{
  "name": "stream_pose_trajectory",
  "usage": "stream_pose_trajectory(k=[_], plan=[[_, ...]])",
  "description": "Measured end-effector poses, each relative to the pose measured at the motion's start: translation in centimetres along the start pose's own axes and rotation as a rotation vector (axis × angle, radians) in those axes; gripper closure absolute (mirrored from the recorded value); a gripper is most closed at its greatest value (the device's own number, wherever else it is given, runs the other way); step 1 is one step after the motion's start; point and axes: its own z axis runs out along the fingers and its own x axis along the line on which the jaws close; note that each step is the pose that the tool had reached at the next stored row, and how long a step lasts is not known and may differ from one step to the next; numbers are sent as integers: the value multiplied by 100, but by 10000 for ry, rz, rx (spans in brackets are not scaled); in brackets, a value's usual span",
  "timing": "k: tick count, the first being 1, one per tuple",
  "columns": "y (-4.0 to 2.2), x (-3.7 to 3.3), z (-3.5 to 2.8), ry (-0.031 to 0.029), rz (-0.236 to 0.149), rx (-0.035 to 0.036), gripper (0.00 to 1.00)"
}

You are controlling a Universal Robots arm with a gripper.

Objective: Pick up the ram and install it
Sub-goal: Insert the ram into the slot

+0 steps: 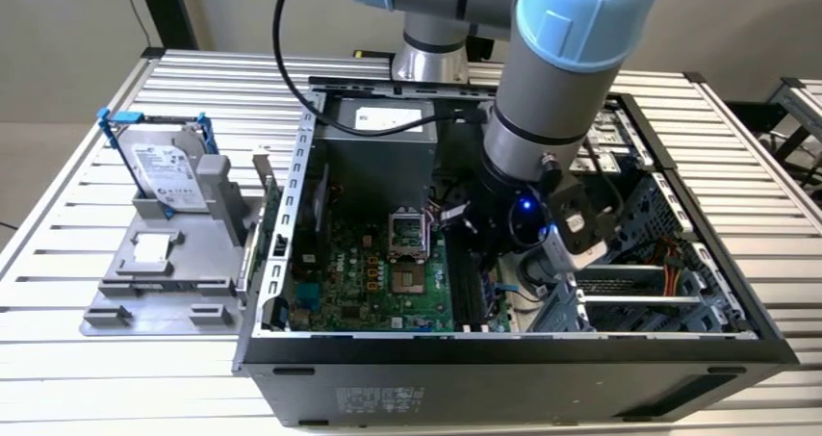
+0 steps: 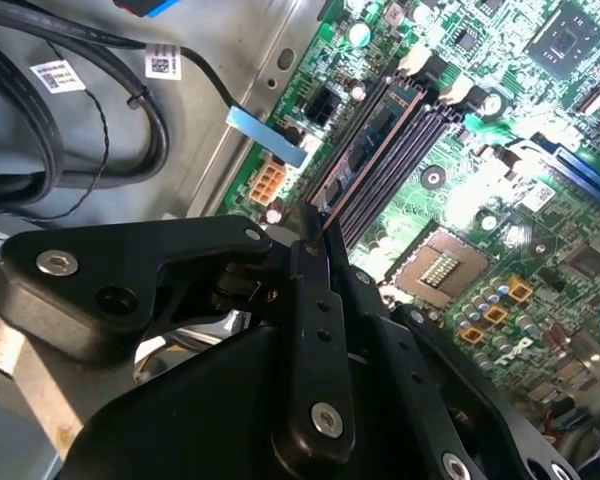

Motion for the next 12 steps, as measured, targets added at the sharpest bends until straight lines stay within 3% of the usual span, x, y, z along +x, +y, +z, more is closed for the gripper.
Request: stream_pose_trajectory(k=[12], plan=[[-1, 1, 59, 72, -14, 7, 100]])
